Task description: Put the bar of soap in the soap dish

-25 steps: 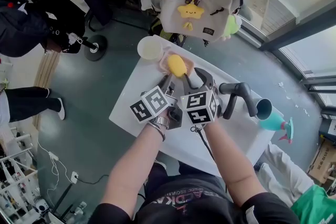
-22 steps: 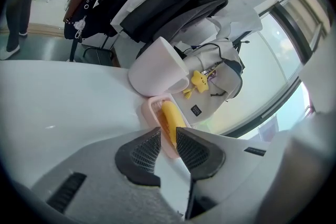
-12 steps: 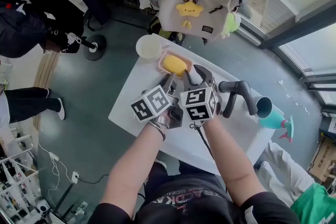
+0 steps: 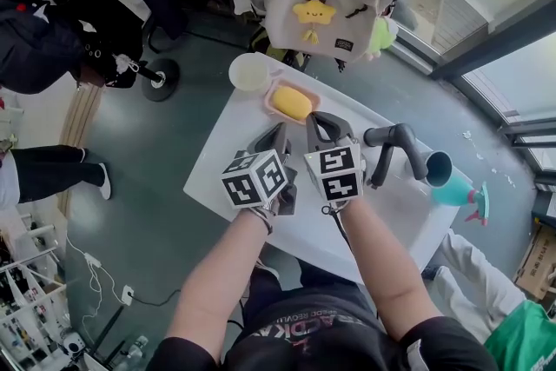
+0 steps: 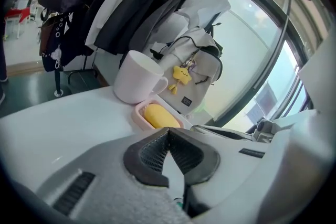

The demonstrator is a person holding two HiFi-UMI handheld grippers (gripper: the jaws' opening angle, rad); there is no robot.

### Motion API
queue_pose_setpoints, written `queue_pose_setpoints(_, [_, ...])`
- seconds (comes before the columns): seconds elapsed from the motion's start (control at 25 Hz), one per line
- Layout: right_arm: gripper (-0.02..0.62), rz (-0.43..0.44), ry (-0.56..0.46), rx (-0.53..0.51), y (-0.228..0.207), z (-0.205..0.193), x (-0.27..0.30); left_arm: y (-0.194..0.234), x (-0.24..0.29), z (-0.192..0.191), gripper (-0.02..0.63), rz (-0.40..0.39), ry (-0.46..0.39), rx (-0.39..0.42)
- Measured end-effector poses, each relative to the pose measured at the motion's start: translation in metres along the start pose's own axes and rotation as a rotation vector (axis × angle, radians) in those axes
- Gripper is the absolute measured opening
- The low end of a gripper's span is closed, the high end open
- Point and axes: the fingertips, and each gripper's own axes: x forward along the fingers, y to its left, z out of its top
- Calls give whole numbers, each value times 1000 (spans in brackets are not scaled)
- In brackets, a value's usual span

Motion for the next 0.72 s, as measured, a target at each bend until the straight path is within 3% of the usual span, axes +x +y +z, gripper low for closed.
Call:
queue_pose_setpoints(0.4, [12,26,-42,63,31,0,-55,-14,-57,-9,9,-72,20,178])
queue_pose_setpoints(0.72, [12,34,-90,75,93,-2,-144,-30,-161,-34,9,-176,51,334])
